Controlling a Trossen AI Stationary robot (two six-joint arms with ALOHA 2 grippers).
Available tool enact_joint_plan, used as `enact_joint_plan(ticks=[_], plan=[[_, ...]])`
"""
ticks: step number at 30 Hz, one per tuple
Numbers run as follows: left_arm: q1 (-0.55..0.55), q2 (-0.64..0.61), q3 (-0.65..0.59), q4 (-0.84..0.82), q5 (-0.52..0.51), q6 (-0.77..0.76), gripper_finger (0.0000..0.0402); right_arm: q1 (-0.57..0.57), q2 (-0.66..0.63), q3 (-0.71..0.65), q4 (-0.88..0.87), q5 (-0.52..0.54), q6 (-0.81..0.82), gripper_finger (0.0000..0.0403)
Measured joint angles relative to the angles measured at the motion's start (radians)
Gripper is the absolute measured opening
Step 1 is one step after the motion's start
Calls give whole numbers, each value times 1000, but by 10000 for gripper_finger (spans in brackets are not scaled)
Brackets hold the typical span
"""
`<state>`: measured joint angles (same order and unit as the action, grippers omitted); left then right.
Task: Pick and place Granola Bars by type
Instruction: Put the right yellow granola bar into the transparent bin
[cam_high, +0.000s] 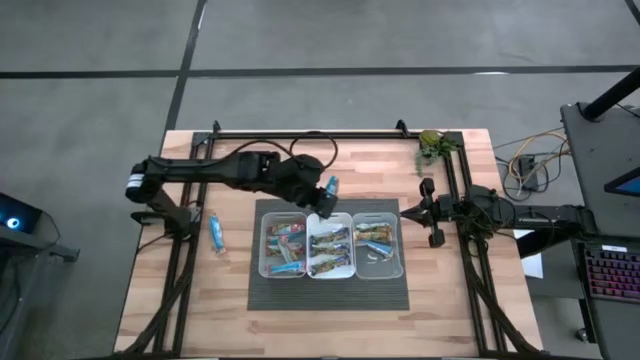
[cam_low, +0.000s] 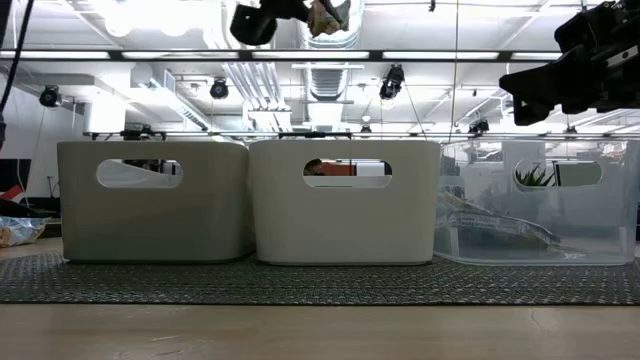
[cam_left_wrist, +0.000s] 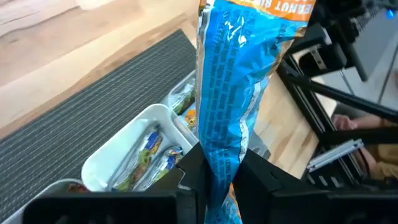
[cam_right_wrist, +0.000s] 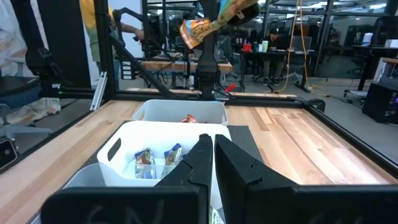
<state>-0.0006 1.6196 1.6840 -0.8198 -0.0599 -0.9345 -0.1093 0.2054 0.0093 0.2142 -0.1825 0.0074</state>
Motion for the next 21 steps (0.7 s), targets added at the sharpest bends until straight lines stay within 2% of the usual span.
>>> enact_joint_plan(ticks=[10,21], plan=[[-2,53,32,26,76,115,46,0,0,0,0,0,0,9],[-43,87,32,214,155,400,46,0,0,0,0,0,0,9]])
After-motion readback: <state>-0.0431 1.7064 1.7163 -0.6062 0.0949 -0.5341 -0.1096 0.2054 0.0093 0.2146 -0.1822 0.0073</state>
